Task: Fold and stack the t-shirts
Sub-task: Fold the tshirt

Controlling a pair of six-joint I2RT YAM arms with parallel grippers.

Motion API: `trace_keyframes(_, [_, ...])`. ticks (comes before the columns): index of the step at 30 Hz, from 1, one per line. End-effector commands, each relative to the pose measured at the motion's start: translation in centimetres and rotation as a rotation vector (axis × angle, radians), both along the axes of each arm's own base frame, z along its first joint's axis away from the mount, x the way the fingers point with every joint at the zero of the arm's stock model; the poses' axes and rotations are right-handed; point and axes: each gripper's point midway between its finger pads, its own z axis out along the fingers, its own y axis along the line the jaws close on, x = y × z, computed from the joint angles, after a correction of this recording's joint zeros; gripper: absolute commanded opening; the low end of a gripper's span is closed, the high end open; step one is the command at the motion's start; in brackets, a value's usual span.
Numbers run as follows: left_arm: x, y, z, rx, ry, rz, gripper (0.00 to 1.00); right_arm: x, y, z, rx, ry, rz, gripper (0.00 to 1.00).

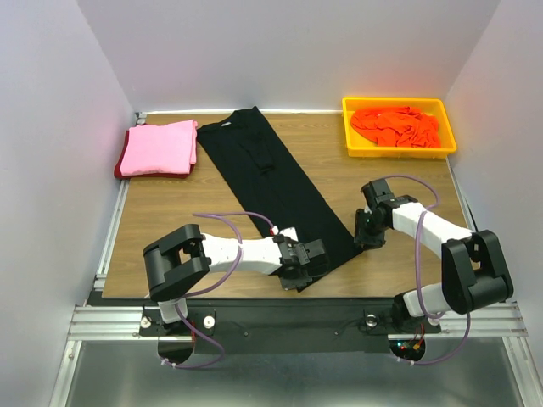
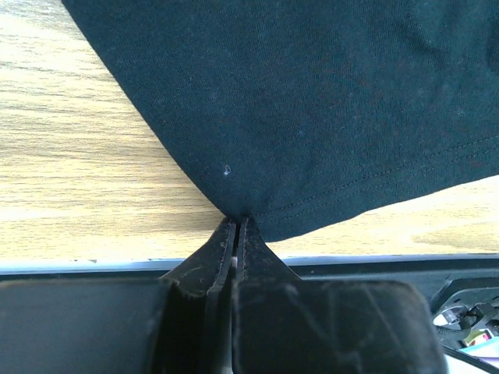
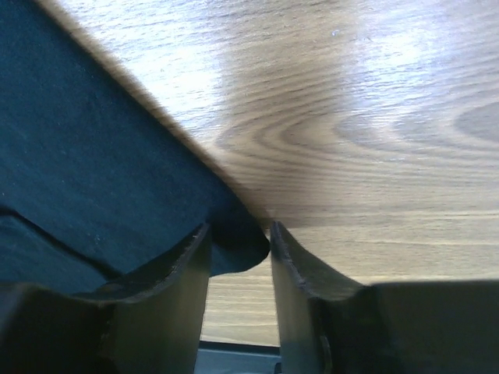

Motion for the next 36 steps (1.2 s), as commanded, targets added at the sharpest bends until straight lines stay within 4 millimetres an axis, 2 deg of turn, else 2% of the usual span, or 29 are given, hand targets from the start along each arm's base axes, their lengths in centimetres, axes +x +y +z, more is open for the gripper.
trace_keyframes(1, [-1.7, 3.3, -1.9, 0.123, 0.056, -0.037, 0.00, 0.8, 0.1, -0.2, 0.008, -0.025, -0.001, 0.38])
trace_keyframes(4, [-1.9, 3.8, -2.0, 0.131, 0.062, -0.042, 0.00, 0.7, -0.1, -0.5, 0.000, -0.023, -0.008, 0.27])
trace_keyframes(8, [-2.4, 4.7, -2.3, 0.145, 0.079, -0.050, 0.00, 0.9, -0.9, -0.5, -0.039, -0.039, -0.034, 0.22])
trace_keyframes(10, [-2.9, 5.2, -2.5, 0.148, 0.094, -0.062, 0.00, 0.9, -1.4, -0.5, -0.064, -0.048, -0.053, 0.13])
trace_keyframes(13, [-3.4, 5.9, -2.5, 0.155, 0.106, -0.075, 0.00, 1.0, -1.3, -0.2, -0.045, -0.055, -0.071, 0.06])
trace_keyframes(20, [-4.3, 6.8, -2.3, 0.157, 0.129, -0.095, 0.00, 0.9, -0.9, 1.0, 0.001, -0.072, -0.097, 0.01])
trace_keyframes(26, [-5.0, 6.1, -2.1, 0.136, 0.150, -0.141, 0.00, 0.1, 0.4, 1.9, 0.101, -0.040, -0.112, 0.01])
trace_keyframes(30, [-5.3, 5.6, -1.3, 0.111, 0.150, -0.156, 0.00, -0.3, -0.2, 2.3, 0.088, -0.037, -0.115, 0.01])
trace_keyframes(36, [-5.6, 6.3, -1.1, 0.101, 0.153, -0.141, 0.00, -1.8, 0.1, 2.7, 0.111, 0.006, -0.107, 0.01])
